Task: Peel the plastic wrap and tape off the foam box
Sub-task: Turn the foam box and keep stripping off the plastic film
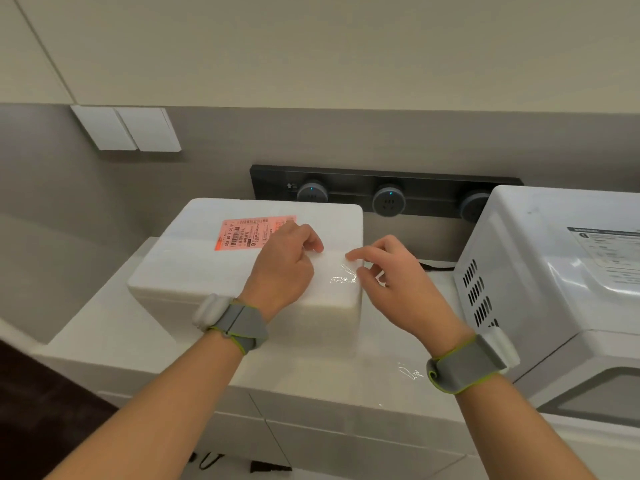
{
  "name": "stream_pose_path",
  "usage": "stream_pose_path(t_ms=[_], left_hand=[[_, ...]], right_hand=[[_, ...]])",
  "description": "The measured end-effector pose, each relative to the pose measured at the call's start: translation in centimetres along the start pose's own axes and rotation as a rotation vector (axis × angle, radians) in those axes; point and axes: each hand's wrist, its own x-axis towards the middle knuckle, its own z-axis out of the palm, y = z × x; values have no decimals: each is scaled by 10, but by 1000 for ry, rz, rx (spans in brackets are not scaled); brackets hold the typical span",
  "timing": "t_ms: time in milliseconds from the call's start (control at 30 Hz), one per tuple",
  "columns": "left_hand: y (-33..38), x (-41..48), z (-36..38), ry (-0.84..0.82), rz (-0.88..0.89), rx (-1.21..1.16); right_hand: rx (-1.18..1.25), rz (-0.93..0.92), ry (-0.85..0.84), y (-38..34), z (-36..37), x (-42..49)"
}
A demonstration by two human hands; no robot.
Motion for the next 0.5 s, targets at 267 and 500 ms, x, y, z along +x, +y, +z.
stream_pose_path(t_ms=[267,500], left_hand=[[2,-9,-1,38,22,6],[4,-8,0,40,26,21]], right_hand=[[45,-52,41,1,1,-7],[-22,-91,25,3,3,-3]])
